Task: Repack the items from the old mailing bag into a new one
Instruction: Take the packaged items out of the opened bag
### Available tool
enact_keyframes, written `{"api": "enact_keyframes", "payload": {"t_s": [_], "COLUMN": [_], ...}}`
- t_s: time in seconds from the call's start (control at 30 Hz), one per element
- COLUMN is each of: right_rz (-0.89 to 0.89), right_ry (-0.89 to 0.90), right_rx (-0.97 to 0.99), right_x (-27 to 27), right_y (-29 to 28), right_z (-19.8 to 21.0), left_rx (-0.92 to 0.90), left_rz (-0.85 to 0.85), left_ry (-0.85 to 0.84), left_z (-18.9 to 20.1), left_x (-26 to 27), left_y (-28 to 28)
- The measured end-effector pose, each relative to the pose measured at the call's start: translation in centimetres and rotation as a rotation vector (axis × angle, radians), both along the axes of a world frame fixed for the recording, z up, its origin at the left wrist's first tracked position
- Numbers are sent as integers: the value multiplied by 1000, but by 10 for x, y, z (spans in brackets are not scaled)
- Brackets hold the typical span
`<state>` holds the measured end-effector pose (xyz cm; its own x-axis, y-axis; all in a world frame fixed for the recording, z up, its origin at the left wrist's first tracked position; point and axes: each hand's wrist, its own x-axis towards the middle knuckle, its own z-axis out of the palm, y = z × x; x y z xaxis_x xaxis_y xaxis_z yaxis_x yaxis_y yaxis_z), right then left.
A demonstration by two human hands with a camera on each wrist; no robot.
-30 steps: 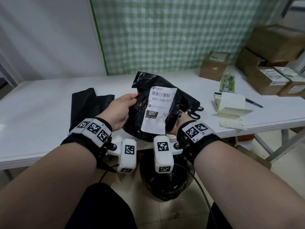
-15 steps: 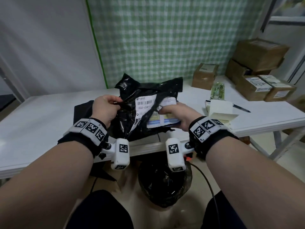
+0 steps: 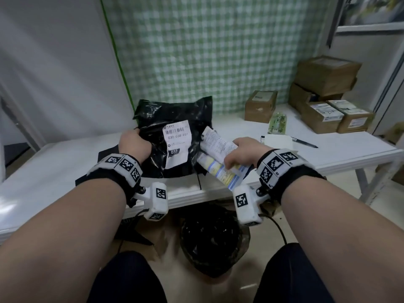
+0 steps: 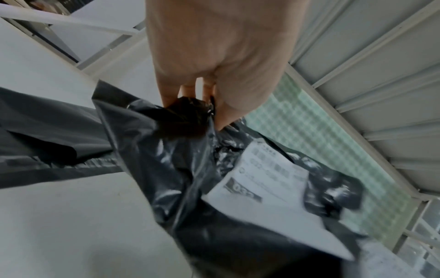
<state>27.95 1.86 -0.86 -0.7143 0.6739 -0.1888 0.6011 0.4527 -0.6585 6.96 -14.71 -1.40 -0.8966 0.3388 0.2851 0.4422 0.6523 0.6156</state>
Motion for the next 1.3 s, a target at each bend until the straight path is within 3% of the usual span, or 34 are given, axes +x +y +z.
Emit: {"api": "enact_keyframes", "payload": {"t_s": [0.23,0.37,0.43,0.53,0.6,0.67,0.77,0.87,1.03,1.17,1.3], "right_rz": [-175,-219,-248,-262,-245,-214,-157,-96,-42,-34,83], "right_ry": [68,156,211,312,377,430,550,637,564,461,338], "right_rx": [103,56,4,-94,-164,-238,-380,-471,-518,-489,-519], "right_x": [5,-6,-14,-28,-35,-42,-49,-55,-67,-80,-94], "right_y": [15,13,11,8,5,0,-6,-5,18,45,67], "right_z": [-11,-18,-26,-37,-41,-44,-49,-56,-77,-102,-118], "left_rx": [-188,-313,-288,-318,-237,1,299,397,570,450,407], "left_rz": [11,-16,9,87,-4,-234,-523,-737,-744,-738,-743], "left_ry": [-248,-343,-416,-319,-196,-221,-582,-847,-903,-824,-831], "left_z": [-16,-32,-37,-39,-36,-30,-24,-24,-49,-71,-85], "left_x": [-11,-20,-21,-20,-20,-16,-5,12,18,12,5], "left_y": [12,18,18,12,11,16,29,43,71,98,121]}}
